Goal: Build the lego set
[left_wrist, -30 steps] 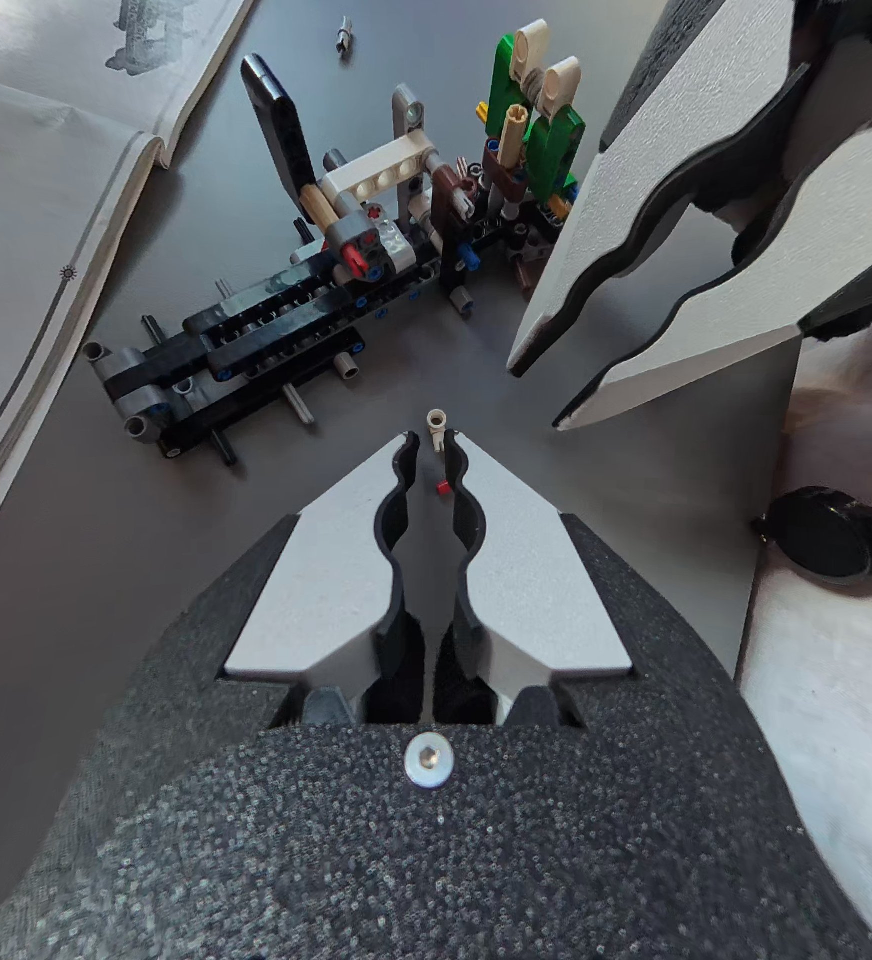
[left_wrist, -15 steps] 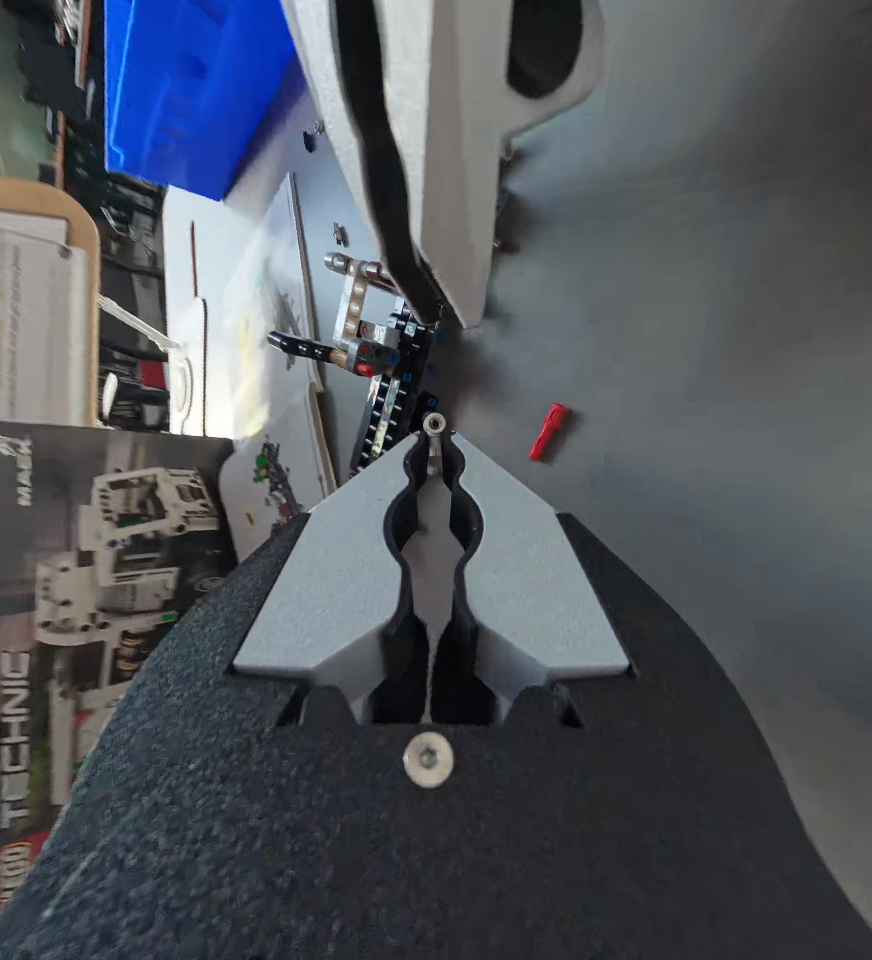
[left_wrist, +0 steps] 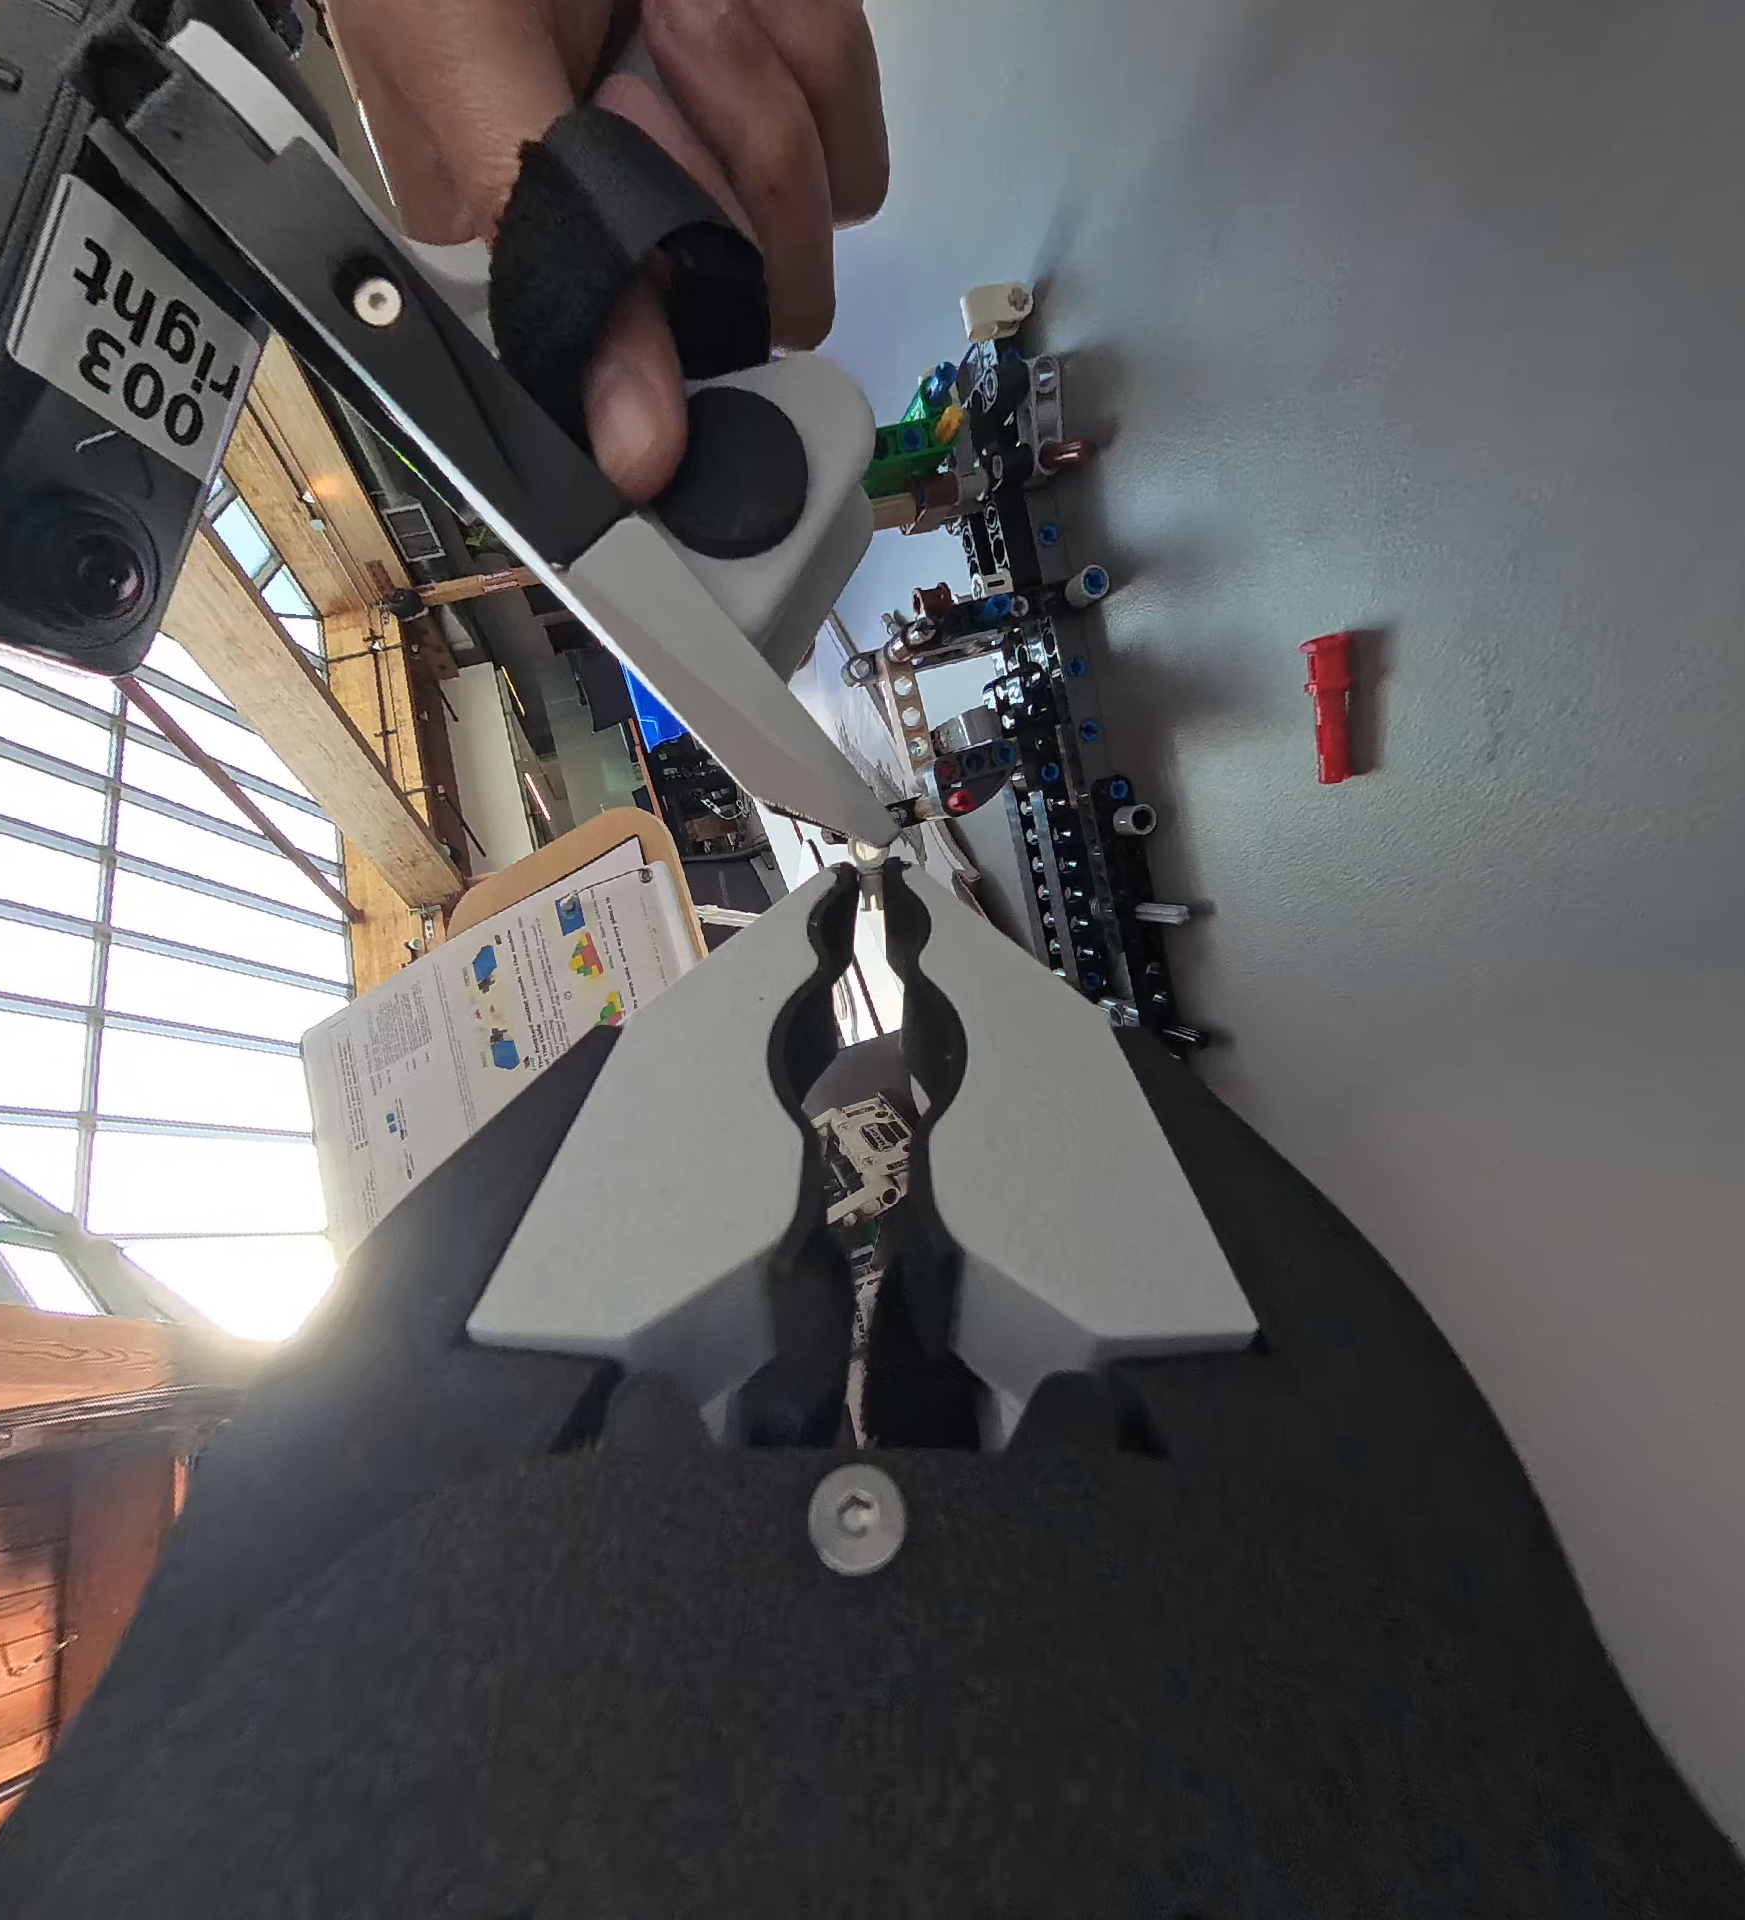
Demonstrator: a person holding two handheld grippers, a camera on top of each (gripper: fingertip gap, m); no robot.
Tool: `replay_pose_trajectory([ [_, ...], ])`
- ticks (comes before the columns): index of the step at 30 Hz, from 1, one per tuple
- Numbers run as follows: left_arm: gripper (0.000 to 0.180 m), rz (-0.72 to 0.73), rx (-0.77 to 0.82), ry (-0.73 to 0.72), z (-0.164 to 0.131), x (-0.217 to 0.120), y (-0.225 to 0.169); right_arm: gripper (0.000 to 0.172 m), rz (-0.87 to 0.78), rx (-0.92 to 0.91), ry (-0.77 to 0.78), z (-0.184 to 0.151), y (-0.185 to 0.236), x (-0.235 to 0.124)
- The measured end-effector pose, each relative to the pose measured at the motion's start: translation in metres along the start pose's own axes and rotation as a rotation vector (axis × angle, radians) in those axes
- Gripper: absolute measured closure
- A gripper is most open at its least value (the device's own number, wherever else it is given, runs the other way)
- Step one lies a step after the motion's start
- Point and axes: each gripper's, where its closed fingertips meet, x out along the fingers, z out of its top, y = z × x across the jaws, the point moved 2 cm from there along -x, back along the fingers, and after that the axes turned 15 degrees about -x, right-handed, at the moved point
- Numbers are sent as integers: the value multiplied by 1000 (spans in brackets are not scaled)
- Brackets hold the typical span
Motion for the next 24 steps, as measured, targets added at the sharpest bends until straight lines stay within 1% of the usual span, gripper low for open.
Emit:
replay_pose_trajectory([
  [1,178,4,-7,2,0,0,1,165,-13,-12,-5,0,-1,-1],
  [8,178,35,-166,41,-1,-2,5,165,-58,6,-63,5,-2,-3],
  [10,180,48,-260,56,-4,-5,9,166,-89,14,-73,5,-5,-4],
  [12,180,36,-397,80,-9,-7,10,166,-116,21,-89,5,-7,-6],
  [15,179,19,-687,60,-11,-12,17,166,-157,33,-127,8,-11,-8],
  [16,178,-4,-812,61,-12,-12,17,166,-177,34,-140,10,-12,-9],
  [18,175,-49,-1110,45,-15,-11,18,166,-203,30,-158,12,-12,-9],
  [21,168,-181,-1535,-28,-12,-9,14,166,-213,33,-170,13,-10,-6],
  [24,168,-279,-1827,-128,-9,-9,12,166,-212,31,-162,11,-7,-2],
])
